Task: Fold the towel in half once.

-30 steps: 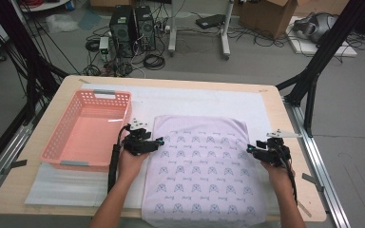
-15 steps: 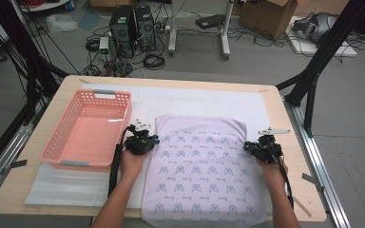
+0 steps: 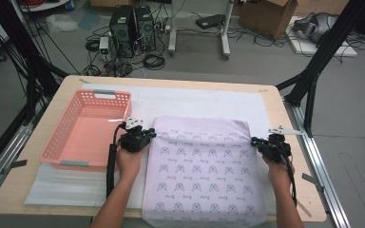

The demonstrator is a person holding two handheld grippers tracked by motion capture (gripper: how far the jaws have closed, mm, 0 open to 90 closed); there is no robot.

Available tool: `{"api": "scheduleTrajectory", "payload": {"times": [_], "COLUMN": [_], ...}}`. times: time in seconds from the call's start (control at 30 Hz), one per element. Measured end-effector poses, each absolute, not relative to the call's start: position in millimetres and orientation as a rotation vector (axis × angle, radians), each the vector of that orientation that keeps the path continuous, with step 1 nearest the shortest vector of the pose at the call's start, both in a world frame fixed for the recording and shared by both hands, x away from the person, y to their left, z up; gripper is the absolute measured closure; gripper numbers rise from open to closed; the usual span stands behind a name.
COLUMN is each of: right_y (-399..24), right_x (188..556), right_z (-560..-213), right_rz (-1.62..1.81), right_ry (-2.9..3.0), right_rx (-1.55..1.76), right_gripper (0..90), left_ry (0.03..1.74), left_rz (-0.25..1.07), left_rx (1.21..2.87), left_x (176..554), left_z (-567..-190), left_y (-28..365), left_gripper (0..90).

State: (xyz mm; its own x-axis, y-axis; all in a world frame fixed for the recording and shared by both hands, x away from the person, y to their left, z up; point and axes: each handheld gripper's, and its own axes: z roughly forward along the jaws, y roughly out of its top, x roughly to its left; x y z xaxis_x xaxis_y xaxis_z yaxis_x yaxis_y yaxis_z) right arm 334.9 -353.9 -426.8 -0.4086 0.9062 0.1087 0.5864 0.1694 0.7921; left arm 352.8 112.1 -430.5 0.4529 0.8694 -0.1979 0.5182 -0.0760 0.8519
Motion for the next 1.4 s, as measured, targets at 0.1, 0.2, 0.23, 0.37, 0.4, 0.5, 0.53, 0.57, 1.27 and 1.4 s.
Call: {"api": "scheduleTrajectory", "payload": {"times": [0.1, 0.2, 0.23, 0.37, 0.4, 0.5, 0.53, 0.57, 1.27, 1.4], "right_y": [-357.5, -361.2, -362.3, -365.0, -365.5, -366.2, -366.1, -365.9, -363.4, -360.1], "right_x": [323.8, 313.3, 309.6, 296.5, 292.6, 284.4, 281.7, 279.2, 234.6, 242.2], "right_z": [-422.2, -419.0, -417.9, -414.7, -413.6, -412.0, -411.7, -411.7, -428.1, -424.2], "right_rz": [1.165, 1.200, 1.215, 1.248, 1.255, 1.274, 1.281, 1.286, 1.229, 1.237], "right_ry": [2.065, 2.069, 2.068, 2.073, 2.073, 2.070, 2.073, 2.076, 2.127, 2.090], "right_rx": [1.374, 1.357, 1.356, 1.334, 1.327, 1.312, 1.312, 1.306, 1.340, 1.352], "right_gripper": [87.6, 87.5, 87.5, 87.4, 87.4, 87.3, 87.3, 87.3, 65.5, 53.0], "left_ry": [1.165, 1.144, 1.140, 1.116, 1.114, 1.103, 1.098, 1.085, 1.018, 1.057], "left_rz": [0.448, 0.424, 0.417, 0.403, 0.402, 0.402, 0.405, 0.412, 0.322, 0.293], "left_rx": [1.740, 1.735, 1.730, 1.721, 1.721, 1.707, 1.708, 1.715, 1.741, 1.761], "left_x": [343.6, 333.3, 329.9, 317.0, 314.1, 304.8, 301.1, 297.4, 254.5, 267.0], "left_z": [-425.7, -423.6, -423.1, -421.1, -421.1, -421.9, -422.1, -422.2, -433.9, -438.5], "left_y": [115.0, 115.4, 115.3, 114.3, 114.8, 116.9, 116.9, 116.8, 123.3, 120.1], "left_gripper": [87.3, 87.3, 87.3, 87.3, 87.3, 87.2, 87.3, 87.3, 51.6, 41.4]}}
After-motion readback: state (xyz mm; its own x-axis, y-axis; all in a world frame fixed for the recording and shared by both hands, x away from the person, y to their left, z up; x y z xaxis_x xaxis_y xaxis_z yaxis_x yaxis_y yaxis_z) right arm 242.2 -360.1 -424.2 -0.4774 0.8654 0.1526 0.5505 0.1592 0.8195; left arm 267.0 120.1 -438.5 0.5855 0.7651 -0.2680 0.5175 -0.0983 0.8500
